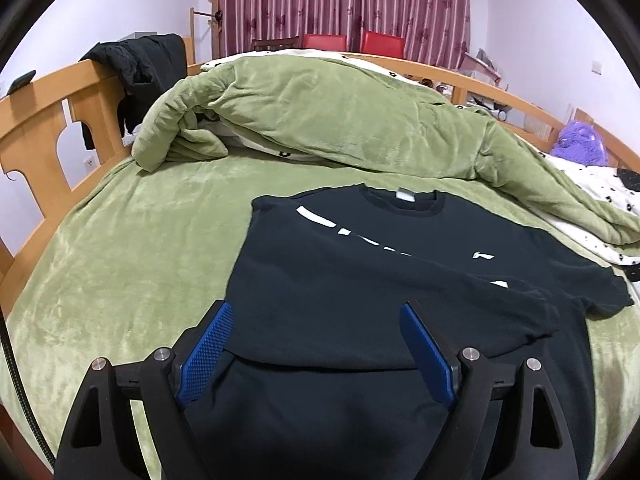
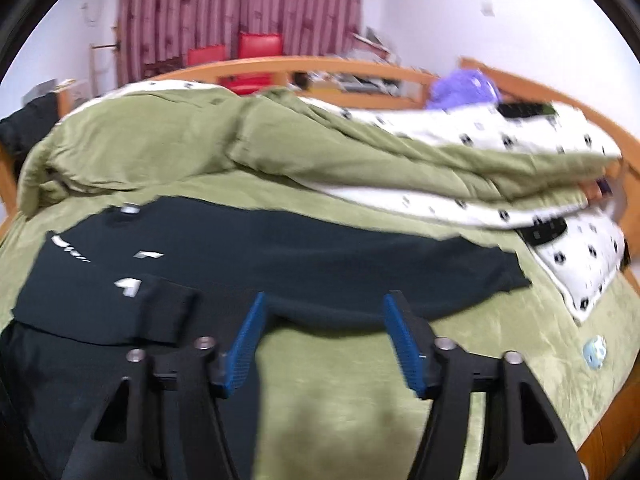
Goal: Fold small clothes
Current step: 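Close the right tool on the other sleeve's cuff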
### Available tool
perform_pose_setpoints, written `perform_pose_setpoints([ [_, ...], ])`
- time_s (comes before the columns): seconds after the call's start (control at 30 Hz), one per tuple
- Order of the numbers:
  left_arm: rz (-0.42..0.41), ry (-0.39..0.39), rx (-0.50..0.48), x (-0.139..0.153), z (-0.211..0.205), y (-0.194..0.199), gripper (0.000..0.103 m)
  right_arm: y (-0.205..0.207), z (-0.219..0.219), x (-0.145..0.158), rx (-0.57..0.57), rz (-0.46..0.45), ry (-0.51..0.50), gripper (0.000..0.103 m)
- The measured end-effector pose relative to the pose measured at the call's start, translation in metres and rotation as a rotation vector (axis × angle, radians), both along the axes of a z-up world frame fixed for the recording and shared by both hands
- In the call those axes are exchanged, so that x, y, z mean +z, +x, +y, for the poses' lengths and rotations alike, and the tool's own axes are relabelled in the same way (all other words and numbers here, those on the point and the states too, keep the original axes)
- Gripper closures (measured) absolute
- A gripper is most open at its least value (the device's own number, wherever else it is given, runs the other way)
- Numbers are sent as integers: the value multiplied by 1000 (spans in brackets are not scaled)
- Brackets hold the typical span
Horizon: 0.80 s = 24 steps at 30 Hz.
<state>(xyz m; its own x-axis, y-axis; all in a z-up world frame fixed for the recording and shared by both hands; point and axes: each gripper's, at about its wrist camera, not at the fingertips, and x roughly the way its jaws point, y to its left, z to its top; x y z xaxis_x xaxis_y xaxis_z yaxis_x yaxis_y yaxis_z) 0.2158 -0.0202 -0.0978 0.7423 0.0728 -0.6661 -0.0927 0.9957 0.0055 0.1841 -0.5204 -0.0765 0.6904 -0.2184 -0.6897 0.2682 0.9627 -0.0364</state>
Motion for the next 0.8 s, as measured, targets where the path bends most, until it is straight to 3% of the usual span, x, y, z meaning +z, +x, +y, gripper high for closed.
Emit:
perform_pose_setpoints([
  [0.2, 12, 30, 42, -15, 6, 15, 18, 11, -69, -52, -92, 70, 76, 54],
  [0.37, 32, 92, 72, -34, 9, 27, 18, 24, -105, -89, -145, 77, 150, 54],
  [0.63, 46, 126, 102, -48, 14, 40, 18, 56, -155, -130, -231, 55, 288, 50],
  [0.73, 55, 135, 108, -52, 15, 44, 18, 68, -166, -140, -269, 55, 296, 51],
  [0.77, 57, 137, 109, -53, 15, 45, 18, 71, -169, -140, -285, 42, 283, 55],
  [0.8, 61, 138, 111, -54, 15, 46, 18, 73, -168, -139, -296, 37, 265, 77],
])
